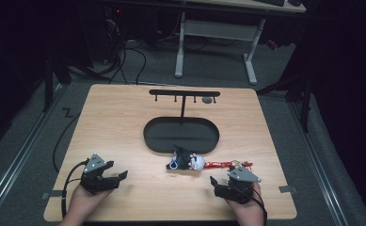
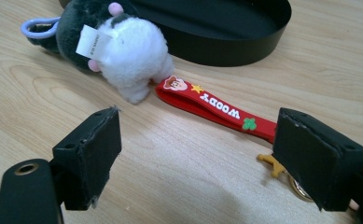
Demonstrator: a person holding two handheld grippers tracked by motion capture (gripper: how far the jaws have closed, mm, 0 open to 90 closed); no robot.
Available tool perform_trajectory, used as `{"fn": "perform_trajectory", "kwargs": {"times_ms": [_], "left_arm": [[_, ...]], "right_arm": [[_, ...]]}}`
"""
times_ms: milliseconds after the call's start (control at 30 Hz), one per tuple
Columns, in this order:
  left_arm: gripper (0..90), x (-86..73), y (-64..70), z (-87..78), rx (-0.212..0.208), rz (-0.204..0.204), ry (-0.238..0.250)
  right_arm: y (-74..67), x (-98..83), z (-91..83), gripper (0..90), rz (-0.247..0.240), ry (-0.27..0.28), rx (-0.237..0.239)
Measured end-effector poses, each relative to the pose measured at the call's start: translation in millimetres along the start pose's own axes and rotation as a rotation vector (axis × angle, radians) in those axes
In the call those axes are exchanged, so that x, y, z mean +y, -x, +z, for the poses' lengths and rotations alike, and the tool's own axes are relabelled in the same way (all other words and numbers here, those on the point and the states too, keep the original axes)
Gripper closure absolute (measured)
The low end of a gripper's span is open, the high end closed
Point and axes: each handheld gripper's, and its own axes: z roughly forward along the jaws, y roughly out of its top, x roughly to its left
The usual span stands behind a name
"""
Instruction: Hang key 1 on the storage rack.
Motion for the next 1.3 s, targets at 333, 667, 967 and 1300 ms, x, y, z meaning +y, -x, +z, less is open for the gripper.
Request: {"fn": "perform_trajectory", "kwargs": {"times_ms": [333,667,967,1300], "left_arm": [[27.5,0.0,8.6,4.5,0.006,0.046,-0.003],[27.5,-1.1,8.6,4.7,-0.01,0.049,-0.012],[27.5,-1.6,10.6,6.9,-0.019,0.055,-0.026],[27.5,-1.6,11.7,6.6,-0.027,0.058,-0.03]], "right_arm": [[10.9,-5.5,-0.7,15.3,0.035,-0.006,0.003],[14.3,-5.9,1.1,14.8,0.041,-0.02,-0.003],[11.3,-3.5,-1.8,13.3,0.024,-0.011,0.016],[13.8,-4.5,-3.1,13.8,0.022,-0.059,0.003]]}}
